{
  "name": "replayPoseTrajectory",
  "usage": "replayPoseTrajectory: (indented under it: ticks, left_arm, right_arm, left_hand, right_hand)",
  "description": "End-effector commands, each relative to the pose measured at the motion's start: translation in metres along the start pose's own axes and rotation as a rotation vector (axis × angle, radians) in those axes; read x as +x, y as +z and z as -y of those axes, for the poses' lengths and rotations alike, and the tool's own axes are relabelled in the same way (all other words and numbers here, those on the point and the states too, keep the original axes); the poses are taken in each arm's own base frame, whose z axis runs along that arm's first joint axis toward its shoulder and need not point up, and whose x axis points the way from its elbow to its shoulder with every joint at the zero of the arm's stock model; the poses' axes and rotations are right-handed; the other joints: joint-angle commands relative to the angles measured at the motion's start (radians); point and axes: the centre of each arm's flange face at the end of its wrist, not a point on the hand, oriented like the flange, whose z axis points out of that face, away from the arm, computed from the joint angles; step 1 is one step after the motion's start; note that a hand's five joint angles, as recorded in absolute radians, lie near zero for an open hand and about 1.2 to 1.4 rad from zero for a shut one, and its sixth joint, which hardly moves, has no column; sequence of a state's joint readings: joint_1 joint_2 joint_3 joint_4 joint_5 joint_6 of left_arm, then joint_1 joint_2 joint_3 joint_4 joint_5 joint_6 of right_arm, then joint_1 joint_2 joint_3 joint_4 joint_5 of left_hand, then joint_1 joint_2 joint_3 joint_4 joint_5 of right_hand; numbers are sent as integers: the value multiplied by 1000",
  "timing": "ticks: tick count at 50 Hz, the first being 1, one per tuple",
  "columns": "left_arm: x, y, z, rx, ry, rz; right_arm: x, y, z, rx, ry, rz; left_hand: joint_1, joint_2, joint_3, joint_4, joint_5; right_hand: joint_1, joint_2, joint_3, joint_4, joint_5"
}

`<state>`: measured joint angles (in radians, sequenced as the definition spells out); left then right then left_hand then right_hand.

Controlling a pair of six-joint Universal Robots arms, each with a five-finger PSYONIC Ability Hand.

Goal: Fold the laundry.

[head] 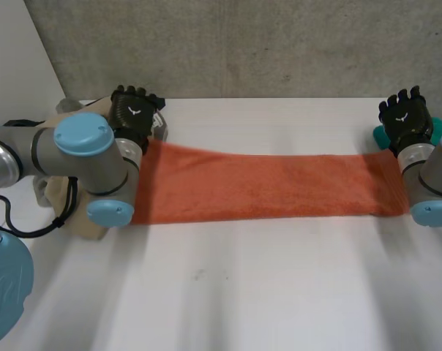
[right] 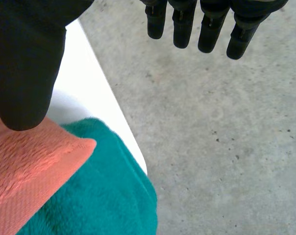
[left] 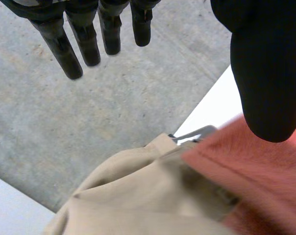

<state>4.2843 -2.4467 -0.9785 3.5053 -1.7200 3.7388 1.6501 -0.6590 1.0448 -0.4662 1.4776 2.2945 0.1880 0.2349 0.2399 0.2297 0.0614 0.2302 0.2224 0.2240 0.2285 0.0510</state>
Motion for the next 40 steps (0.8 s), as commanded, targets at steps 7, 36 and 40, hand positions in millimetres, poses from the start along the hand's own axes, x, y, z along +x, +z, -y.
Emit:
replayPoseTrajectory:
  ticks: [7,36,40]
  left_arm:
    - [-6,-62,13,-72,-13,-81]
    - [-21,-97,48,-29,-142,-86]
    - [-26,-103,54,-17,-147,-81]
  right_arm:
    - [49,-68,-12,-202,205,254]
    - [100,-66,-105,-446,-35,54]
    - [128,-67,-110,-455,-142,7]
  left_hand:
    - [-13,-60,-65,-55,-61]
    - [-13,-60,-65,-55,-61]
    - [-13,-60,-65,-55,-61]
  right_hand:
    - [-56,-48,-49,-54,-51]
    - [1166,1174,1172,1168,1171]
    - [1166,1174,1172,1168,1171]
